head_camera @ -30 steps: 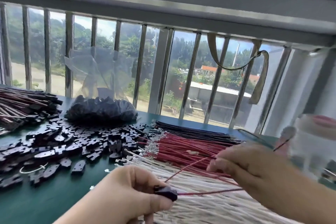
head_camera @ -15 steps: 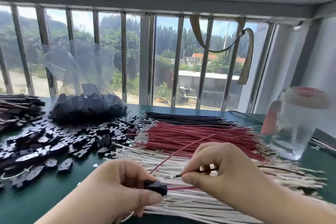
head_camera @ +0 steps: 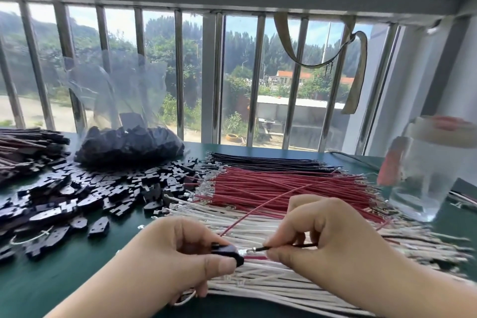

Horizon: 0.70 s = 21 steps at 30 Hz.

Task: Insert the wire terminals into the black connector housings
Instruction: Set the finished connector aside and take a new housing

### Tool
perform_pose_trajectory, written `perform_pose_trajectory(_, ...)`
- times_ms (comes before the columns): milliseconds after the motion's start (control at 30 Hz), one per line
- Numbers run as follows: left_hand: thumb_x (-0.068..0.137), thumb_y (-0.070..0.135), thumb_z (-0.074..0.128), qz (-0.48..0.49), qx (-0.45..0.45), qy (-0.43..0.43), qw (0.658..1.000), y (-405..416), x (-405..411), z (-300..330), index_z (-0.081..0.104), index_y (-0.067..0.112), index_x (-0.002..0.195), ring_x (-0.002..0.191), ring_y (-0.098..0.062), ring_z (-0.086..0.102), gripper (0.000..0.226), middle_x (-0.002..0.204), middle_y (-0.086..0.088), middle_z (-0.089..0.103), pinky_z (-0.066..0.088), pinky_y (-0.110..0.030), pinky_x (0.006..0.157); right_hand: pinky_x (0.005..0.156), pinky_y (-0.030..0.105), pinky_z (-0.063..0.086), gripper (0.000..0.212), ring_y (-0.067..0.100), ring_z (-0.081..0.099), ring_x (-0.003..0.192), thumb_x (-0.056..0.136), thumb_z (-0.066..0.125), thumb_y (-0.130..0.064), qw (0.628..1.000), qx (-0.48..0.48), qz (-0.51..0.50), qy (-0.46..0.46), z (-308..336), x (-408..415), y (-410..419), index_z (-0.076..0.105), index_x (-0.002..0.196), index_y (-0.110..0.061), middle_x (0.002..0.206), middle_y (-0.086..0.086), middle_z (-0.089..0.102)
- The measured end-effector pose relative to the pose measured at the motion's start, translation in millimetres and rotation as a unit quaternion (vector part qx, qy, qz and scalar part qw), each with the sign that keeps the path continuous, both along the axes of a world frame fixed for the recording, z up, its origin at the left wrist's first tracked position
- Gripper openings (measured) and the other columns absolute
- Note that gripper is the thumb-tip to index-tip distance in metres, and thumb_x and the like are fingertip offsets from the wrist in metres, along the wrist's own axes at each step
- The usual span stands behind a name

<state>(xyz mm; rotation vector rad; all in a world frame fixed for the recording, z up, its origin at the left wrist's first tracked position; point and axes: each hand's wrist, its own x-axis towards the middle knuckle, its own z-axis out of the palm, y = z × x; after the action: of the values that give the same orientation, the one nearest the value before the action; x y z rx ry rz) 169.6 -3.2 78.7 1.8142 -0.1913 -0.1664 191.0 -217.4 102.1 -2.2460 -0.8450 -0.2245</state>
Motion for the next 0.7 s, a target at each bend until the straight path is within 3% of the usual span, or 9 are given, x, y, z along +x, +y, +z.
perform_pose_trajectory(167, 0.035, 0.051, 0.078, -0.001, -0.001, -0.011, 1.0, 1.8, 1.0, -2.1, 0.077, 0.03, 0.073, 0.032, -0.009, 0.041, 0.044, 0.052, -0.009, 0.067, 0.032, -0.015, 0.035, 0.055, 0.005, 0.038, 0.017, -0.003, 0.057, 0.065, 0.066, 0.082, -0.025, 1.0, 0.013, -0.018, 0.014, -1.4, 1.1, 0.4, 0.073, 0.066, -0.039, 0.068, -0.023, 0.061)
perform_pose_trajectory(400, 0.043, 0.049, 0.088, 0.001, 0.002, -0.016, 1.0, 0.7, 2.6, -3.2, 0.077, 0.031, 0.073, 0.036, -0.009, 0.048, 0.037, 0.054, -0.008, 0.068, 0.034, -0.014, 0.035, 0.056, 0.005, 0.039, 0.017, -0.003, 0.056, 0.065, 0.07, 0.081, -0.021, 1.0, 0.007, 0.022, 0.009, -3.4, 1.7, -0.4, 0.073, 0.066, -0.035, 0.068, -0.021, 0.059)
perform_pose_trajectory(567, 0.059, 0.042, 0.08, -0.017, -0.055, -0.014, 0.998, -1.8, 2.6, -6.2, 0.077, 0.03, 0.08, 0.045, -0.008, 0.059, 0.024, 0.076, -0.006, 0.076, 0.038, -0.015, 0.034, 0.056, 0.014, 0.043, 0.007, 0.004, 0.056, 0.068, 0.075, 0.073, -0.028, 0.992, -0.042, 0.023, -0.116, -4.5, 3.4, -7.9, 0.072, 0.079, -0.034, 0.073, -0.02, 0.053)
perform_pose_trajectory(700, 0.058, 0.046, 0.083, -0.019, -0.059, -0.011, 0.998, -2.0, 3.0, -8.9, 0.077, 0.024, 0.079, 0.037, -0.008, 0.052, 0.031, 0.062, -0.004, 0.072, 0.037, -0.015, 0.034, 0.051, 0.026, 0.047, 0.007, 0.0, 0.049, 0.064, 0.076, 0.065, -0.037, 0.978, -0.099, 0.022, -0.185, -5.3, 1.0, -7.2, 0.068, 0.08, -0.033, 0.072, -0.019, 0.047)
